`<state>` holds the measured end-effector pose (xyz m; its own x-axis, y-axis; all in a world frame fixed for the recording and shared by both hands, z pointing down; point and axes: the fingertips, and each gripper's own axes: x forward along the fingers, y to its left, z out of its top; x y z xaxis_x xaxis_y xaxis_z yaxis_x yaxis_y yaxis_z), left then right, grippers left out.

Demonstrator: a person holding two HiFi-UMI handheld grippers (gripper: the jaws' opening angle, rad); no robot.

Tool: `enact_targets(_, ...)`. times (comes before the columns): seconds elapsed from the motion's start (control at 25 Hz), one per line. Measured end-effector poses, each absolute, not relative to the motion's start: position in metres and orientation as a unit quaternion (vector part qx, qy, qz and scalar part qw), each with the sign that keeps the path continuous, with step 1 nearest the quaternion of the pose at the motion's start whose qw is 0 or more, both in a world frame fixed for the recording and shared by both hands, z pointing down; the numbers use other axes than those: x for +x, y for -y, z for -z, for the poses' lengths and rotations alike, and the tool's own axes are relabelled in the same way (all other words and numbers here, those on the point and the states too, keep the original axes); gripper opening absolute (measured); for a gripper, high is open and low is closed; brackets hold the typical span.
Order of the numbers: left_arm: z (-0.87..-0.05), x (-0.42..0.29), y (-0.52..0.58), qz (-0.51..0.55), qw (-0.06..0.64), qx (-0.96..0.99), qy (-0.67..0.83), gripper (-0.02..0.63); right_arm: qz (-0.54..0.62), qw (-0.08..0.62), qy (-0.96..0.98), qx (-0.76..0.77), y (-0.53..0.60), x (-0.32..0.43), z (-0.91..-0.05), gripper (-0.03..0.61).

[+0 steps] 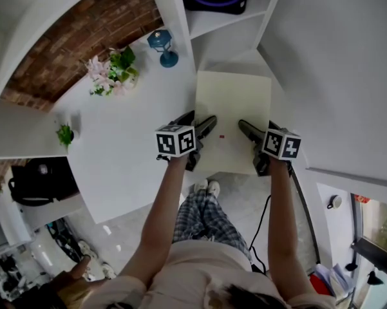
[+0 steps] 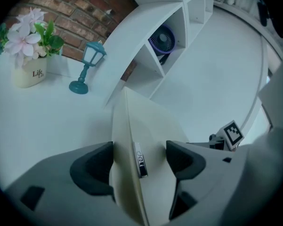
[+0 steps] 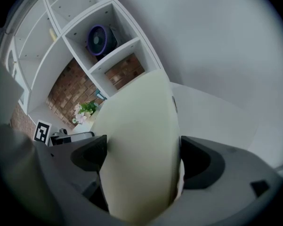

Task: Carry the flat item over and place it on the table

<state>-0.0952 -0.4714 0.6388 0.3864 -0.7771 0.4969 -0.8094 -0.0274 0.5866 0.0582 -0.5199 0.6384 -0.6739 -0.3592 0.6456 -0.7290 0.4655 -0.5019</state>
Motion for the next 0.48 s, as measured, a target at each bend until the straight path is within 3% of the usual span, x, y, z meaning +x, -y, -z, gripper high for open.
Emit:
enact_targets(0.28,-0.674,-0.094,0.478,-0.046,0.491,0.677,0.547,0.351,-0.406,0.296,0.798,0.334,0.527,0.055,-0.666,0.491)
enact_targets(0.48,-0.674,-0.094,0.478,-0.048,0.500,0.675,0.541,0.353,-0.403,0.305,0.798,0.327,0.529,0.053,-0.665,0.494)
